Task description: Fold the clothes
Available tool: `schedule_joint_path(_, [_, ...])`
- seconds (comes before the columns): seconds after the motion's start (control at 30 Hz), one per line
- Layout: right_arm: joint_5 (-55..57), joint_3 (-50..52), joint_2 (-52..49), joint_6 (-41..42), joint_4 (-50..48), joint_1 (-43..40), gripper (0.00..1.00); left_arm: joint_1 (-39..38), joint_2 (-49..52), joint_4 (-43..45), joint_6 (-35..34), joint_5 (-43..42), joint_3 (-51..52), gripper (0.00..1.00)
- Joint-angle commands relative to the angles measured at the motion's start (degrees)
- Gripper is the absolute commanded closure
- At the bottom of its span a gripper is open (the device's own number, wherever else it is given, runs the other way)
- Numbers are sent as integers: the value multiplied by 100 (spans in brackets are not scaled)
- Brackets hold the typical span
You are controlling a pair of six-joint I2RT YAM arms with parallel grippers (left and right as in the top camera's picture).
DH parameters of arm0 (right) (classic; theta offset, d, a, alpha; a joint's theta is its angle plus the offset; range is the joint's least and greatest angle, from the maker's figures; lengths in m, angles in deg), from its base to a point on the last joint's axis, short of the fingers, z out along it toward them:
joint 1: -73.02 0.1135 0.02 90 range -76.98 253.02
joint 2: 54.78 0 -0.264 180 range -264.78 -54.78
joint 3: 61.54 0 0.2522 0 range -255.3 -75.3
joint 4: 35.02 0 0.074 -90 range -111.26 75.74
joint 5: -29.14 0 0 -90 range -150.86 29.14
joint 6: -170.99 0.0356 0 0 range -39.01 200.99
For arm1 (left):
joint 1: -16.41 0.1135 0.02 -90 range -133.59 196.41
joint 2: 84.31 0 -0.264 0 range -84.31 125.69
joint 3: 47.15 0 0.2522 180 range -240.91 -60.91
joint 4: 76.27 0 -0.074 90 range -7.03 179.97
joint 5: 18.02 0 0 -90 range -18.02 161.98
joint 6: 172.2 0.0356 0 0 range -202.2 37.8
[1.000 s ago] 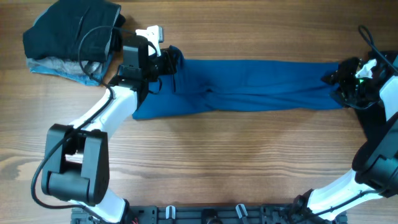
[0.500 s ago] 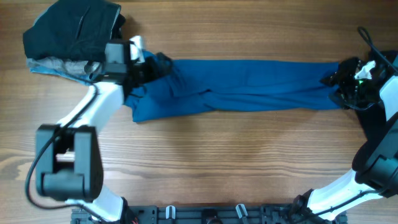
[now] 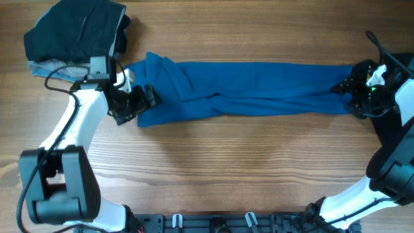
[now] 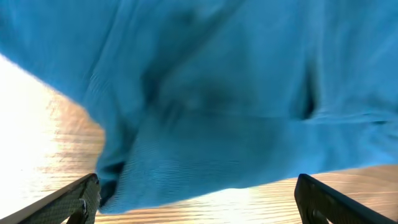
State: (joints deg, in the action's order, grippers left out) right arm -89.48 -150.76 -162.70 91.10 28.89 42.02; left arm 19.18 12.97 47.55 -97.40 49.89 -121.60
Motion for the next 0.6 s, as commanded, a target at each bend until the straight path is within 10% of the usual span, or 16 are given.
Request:
schedule_joint_path(0.0, [98,-22,127,-157,4,-2,25,13,343,11,197,393,166,0])
schedule_joint_path(0.23, [131,-22,127,-160,79,-2,25,15,890,201,199,1064,166,13])
schedule_joint_path(0.27, [186,-22,127,-160,96,-2,25,15,933,249,199,1064,166,27])
schedule_joint_path(0.33, [409,-22,127,-153,162,-2,23,52,935,280,195,1097,164,89])
schedule_joint_path(0.37, [601,-22,127,-142,212,-2,19,118,911,262,125,1147,153,96])
schedule_joint_path(0.57, [603,116,127,-457,470,37,21,940,846,186,85,1169,52,96])
